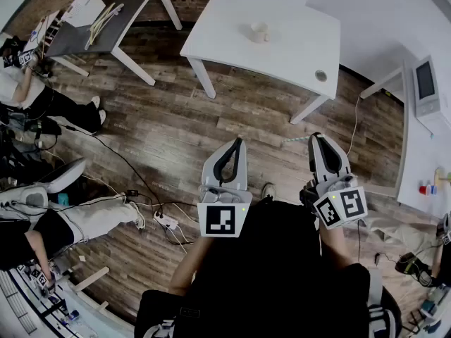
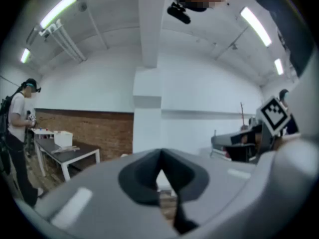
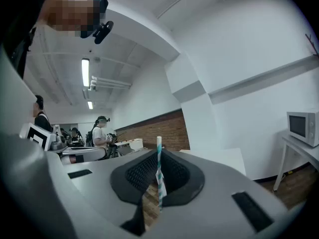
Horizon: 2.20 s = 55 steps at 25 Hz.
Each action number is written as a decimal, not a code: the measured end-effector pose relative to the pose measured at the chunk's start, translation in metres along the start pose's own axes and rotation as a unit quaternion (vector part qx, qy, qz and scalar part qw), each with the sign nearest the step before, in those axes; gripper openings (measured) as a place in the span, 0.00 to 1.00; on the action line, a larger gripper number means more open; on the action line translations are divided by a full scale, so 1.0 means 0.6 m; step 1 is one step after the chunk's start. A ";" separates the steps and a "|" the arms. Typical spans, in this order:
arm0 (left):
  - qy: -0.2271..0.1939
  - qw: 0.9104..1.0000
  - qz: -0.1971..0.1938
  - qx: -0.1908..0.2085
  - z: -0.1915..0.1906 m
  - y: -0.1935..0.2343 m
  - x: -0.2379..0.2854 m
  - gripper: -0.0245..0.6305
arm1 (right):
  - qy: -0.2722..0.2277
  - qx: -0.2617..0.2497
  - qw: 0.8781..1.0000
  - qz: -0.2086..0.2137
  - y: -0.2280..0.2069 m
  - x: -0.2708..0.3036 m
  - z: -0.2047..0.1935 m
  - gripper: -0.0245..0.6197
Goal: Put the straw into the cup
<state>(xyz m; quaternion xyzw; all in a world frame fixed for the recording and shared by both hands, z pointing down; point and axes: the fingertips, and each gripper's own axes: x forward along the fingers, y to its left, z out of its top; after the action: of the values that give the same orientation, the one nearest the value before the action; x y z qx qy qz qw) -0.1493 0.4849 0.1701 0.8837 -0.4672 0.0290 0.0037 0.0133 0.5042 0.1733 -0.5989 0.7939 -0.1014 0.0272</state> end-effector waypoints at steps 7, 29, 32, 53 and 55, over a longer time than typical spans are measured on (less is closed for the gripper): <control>-0.004 1.000 0.005 -0.015 -0.002 -0.003 0.006 0.04 | 0.002 -0.001 1.000 0.003 -0.006 0.003 -0.003 0.07; 0.008 0.998 0.054 -0.010 0.000 -0.098 0.030 0.04 | 0.000 0.024 0.998 0.052 -0.089 -0.043 0.013 0.07; 0.014 0.998 0.065 -0.012 -0.005 -0.114 0.032 0.04 | -0.002 0.022 0.997 0.069 -0.100 -0.047 0.015 0.07; 0.035 0.997 0.064 0.005 -0.052 -0.076 0.130 0.04 | 0.014 0.026 0.997 0.072 -0.140 0.052 -0.006 0.07; 0.035 0.997 0.062 -0.001 -0.050 -0.054 0.159 0.04 | 0.014 0.024 0.997 0.067 -0.143 0.080 0.002 0.07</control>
<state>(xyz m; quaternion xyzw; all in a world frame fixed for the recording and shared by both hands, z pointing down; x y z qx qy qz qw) -0.0704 0.4252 0.2060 0.8515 -0.5206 0.0596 0.0186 0.0812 0.4357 0.1924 -0.5421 0.8299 -0.1265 0.0373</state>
